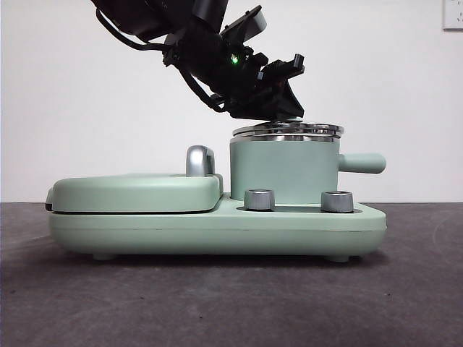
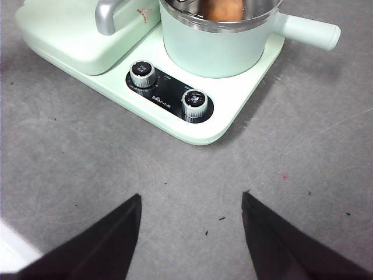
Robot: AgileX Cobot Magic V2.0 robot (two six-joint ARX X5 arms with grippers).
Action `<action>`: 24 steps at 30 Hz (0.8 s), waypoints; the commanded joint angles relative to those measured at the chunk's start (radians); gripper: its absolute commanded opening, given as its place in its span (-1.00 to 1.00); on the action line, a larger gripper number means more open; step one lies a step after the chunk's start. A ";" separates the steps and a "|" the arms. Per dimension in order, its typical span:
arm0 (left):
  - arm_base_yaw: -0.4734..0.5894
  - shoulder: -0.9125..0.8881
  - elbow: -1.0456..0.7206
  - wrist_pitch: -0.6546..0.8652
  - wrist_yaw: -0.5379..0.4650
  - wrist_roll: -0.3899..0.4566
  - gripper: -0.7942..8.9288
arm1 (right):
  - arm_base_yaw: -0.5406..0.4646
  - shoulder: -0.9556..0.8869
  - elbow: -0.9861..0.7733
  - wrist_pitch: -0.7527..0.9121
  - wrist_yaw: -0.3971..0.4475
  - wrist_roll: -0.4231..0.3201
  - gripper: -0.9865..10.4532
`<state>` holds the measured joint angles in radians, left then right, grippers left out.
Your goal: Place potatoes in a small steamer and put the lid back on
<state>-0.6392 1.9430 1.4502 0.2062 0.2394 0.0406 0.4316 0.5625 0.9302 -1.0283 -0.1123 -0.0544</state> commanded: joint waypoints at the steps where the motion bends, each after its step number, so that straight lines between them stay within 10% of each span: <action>1: -0.001 0.014 0.029 0.011 -0.001 0.024 -0.81 | 0.006 0.004 0.005 0.010 -0.003 0.010 -0.36; 24: 0.014 0.017 0.029 0.011 -0.007 0.039 -0.81 | 0.006 0.004 0.005 0.011 -0.003 0.010 -0.36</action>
<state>-0.6258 1.9430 1.4502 0.2020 0.2352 0.0624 0.4316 0.5625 0.9302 -1.0279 -0.1123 -0.0544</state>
